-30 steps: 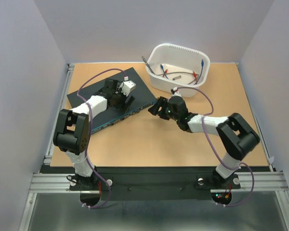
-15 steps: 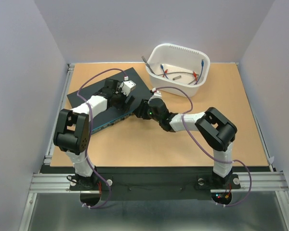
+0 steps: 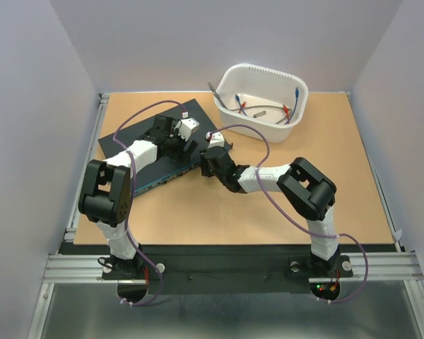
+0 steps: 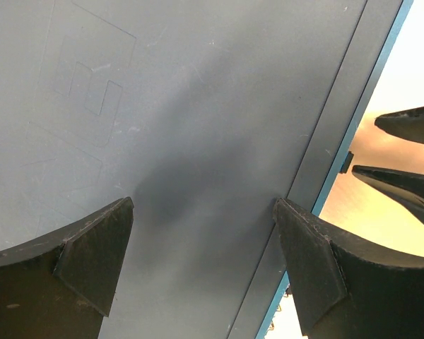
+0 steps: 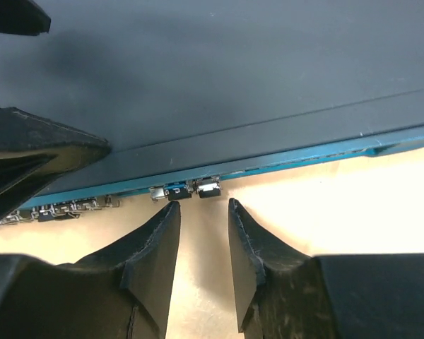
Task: Pull the plug from the switch port
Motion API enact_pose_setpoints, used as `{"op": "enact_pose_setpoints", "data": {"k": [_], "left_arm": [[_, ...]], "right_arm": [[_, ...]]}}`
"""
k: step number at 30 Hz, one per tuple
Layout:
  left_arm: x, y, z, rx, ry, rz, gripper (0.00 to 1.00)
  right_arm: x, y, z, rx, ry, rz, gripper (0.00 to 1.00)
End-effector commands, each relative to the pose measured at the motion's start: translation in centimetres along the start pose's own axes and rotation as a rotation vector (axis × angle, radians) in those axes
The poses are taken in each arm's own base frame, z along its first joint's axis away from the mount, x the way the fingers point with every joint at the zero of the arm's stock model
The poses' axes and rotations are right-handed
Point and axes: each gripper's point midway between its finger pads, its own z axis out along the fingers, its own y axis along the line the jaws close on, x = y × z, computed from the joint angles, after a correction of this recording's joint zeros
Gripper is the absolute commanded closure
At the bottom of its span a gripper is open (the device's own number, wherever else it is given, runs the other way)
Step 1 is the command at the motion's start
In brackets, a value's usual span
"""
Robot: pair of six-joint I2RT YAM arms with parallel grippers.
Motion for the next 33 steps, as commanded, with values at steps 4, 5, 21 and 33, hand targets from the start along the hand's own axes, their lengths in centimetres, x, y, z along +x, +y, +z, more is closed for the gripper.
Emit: {"op": "enact_pose_setpoints", "data": {"k": [4, 5, 21, 33], "left_arm": [[1.4, -0.1, 0.8, 0.009, 0.034, -0.004, 0.07], [1.4, -0.1, 0.8, 0.009, 0.033, -0.003, 0.07], [1.4, -0.1, 0.9, 0.015, 0.032, -0.005, 0.07], [1.3, -0.4, 0.9, 0.024, 0.03, -0.002, 0.07]], "right_arm": [[-2.2, 1.1, 0.6, 0.005, -0.052, -0.076, 0.61], [-2.2, 1.1, 0.7, 0.003, -0.052, -0.08, 0.61], [-3.0, 2.3, 0.4, -0.026, -0.071, -0.109, 0.64], [-3.1, 2.4, 1.6, -0.013, -0.076, -0.123, 0.67]]}}
